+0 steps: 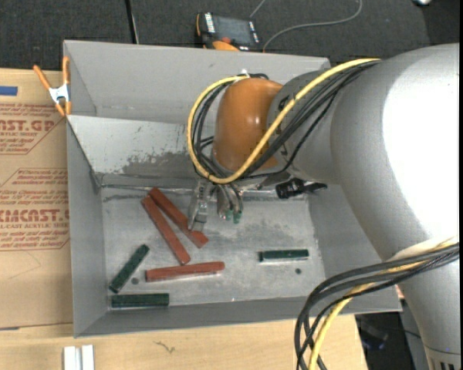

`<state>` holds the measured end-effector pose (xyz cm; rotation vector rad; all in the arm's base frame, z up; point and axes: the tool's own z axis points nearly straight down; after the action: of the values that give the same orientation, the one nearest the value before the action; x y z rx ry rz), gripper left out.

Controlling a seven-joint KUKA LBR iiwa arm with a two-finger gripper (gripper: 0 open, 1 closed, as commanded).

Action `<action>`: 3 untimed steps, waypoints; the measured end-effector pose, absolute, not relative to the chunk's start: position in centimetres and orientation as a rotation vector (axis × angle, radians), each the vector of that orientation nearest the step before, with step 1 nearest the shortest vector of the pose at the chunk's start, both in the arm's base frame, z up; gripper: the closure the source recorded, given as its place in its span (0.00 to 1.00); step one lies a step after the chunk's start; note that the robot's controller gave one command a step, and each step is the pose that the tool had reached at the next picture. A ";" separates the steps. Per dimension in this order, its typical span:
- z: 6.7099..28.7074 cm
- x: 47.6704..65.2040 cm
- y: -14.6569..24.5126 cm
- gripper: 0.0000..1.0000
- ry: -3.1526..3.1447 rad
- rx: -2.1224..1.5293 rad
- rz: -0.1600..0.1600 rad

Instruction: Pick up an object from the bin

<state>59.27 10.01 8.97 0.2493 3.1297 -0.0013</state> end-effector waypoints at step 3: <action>9.0 59.3 10.0 0.00 3.130 0.249 -0.002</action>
Offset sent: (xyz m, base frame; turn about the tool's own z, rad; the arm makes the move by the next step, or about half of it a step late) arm 0.0000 0.0000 0.0000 0.0000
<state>59.27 10.02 8.96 0.2490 3.1295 -0.0016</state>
